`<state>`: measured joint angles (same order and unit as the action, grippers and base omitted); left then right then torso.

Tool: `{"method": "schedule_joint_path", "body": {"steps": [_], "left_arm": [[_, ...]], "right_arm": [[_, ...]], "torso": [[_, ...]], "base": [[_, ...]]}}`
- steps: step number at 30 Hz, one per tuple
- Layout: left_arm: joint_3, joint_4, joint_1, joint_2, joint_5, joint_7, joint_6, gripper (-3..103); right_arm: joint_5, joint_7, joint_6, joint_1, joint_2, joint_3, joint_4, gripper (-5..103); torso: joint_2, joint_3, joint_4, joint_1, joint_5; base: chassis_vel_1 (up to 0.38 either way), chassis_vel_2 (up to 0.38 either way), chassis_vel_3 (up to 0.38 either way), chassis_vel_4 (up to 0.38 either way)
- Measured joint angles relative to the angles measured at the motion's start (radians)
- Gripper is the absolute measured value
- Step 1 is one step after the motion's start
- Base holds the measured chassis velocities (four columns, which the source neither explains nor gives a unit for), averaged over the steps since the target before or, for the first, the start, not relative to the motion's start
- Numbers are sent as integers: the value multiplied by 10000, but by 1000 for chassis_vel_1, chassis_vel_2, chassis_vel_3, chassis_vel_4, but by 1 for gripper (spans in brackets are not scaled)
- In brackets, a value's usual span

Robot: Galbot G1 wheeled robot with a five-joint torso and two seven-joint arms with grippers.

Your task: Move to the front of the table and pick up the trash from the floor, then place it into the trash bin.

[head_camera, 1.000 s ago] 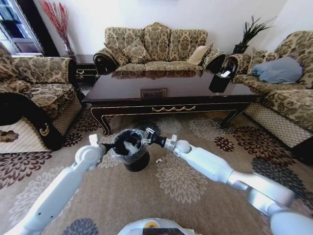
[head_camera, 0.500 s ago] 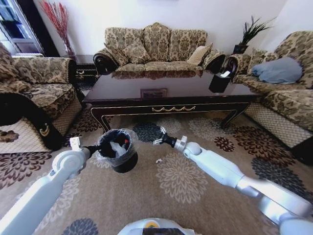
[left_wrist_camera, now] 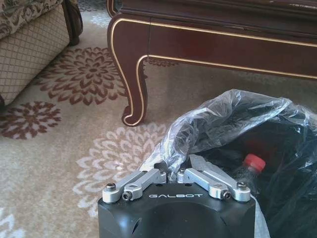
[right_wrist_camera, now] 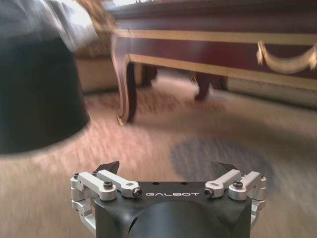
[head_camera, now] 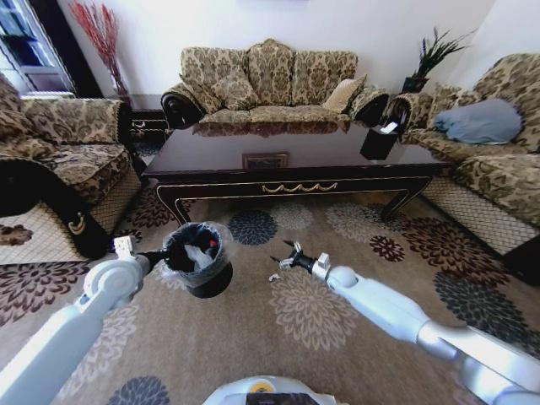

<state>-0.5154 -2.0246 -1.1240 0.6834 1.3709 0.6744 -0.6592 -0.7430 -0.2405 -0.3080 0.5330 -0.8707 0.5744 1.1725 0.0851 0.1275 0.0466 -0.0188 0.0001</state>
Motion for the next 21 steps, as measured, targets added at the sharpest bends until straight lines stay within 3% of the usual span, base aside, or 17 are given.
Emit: {"method": "schedule_joint_path", "body": {"steps": [3, 14, 21], "left_arm": [[-181, -98, -34, -165, 131, 15, 0, 4], [-899, -145, -72, -527, 517, 11, -24, 4], [-1194, -145, -289, -611, 560, -63, -49, 4]], "right_arm": [[707, 263, 24, 221, -399, 75, -963, 100], [1338, 940, 192, 18, -1268, 715, -2499, 100], [2199, 1026, -31, -263, -2573, 847, -3733, 100]], "torso": [[0, 0, 0, -1, 0], [0, 0, 0, 0, -1], [0, 2, -2, 0, -4]], "base": [[0, 0, 0, 0], [0, 0, 0, 0], [0, 0, 0, 0]]}}
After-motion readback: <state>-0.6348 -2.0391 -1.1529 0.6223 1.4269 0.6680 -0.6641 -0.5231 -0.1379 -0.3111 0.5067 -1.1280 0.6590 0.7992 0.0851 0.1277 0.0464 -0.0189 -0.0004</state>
